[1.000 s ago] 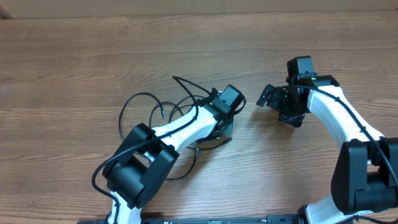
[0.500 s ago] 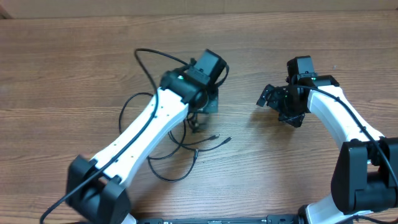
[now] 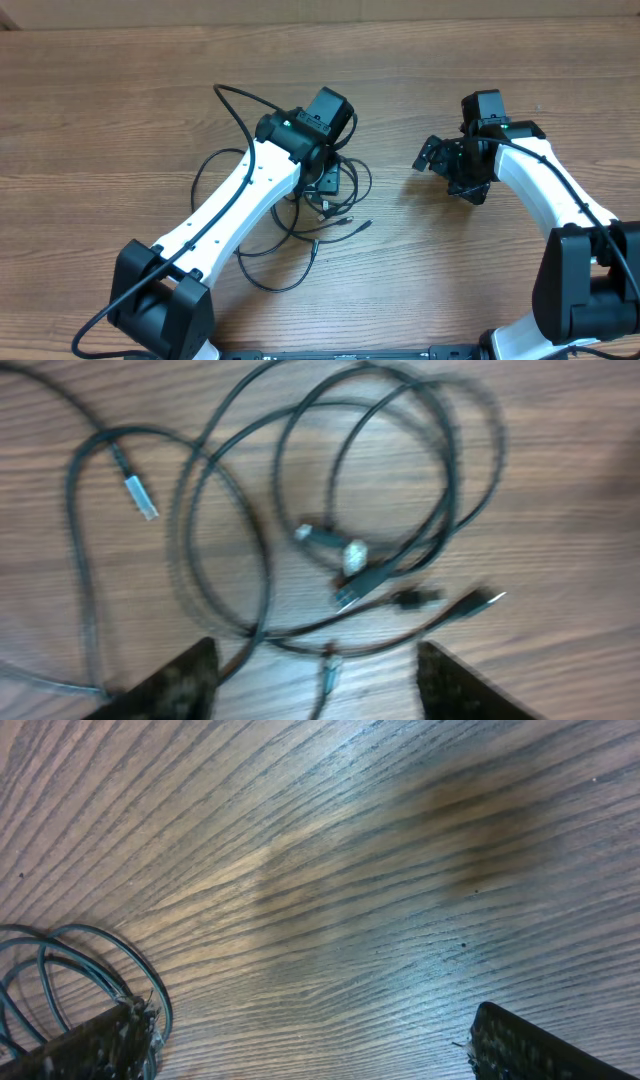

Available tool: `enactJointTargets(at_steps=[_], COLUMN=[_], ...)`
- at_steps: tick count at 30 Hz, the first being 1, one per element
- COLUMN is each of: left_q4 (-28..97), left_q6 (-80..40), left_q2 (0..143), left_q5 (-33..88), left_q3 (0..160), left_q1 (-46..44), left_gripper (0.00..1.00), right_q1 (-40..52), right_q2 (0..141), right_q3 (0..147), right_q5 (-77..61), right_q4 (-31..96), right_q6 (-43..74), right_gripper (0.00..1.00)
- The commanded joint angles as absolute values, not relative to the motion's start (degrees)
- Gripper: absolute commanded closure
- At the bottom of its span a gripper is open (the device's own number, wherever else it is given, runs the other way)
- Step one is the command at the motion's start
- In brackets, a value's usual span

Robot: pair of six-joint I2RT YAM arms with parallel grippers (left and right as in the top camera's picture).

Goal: Untangle cables

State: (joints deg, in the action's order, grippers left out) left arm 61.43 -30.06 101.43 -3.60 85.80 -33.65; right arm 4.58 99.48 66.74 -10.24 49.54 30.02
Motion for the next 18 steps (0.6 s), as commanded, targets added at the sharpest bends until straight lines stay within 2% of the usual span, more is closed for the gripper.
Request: enactJointTargets(at_steps=[1,4,5,11,12,13,15,18], left_q4=[58.19,52.31,49.65,35.53,33.74,30.5,26.63,21.63], left_q6=[-30.55,-34.09,-35.22,-38.0,-38.33,-38.85,-38.83,-38.85], left_q2=[101.97,102.0,102.0,102.48,102.96,104.16,105.97,109.14], left_q5=[-1.3,1.39,2.13,2.55,2.46,2.37,2.31,0.54], left_q3=[83.74,80.09,78.7,73.49,73.41,73.41,73.38,73.38], left_q1=[-33.82,-34.13,-34.37,-36.14,-36.45,-36.99,-37.69,-38.35], left_gripper=[0.5,0.9,0.96,0.94,0.84,0.71,0.71,0.78], right_q1=[4.51,4.51,4.51,4.51,4.51,4.51,4.51,4.51], right_q2=[98.96,98.96,98.96,98.96,98.96,98.96,98.96,98.96], right_q3=[67.57,67.57,67.57,67.57,67.57,67.57,67.57,67.57], right_q5=[-9.89,-9.89,-9.89,-9.89,-9.89,-9.89,-9.89,-9.89], right_q4=[49.36,49.39,49.39,49.39,49.39,49.39,49.39,49.39], right_q6=[30.17,30.17,30.17,30.17,30.17,30.17,30.17,30.17], right_gripper=[0.0,0.0,0.0,0.0,0.0,0.0,0.0,0.0])
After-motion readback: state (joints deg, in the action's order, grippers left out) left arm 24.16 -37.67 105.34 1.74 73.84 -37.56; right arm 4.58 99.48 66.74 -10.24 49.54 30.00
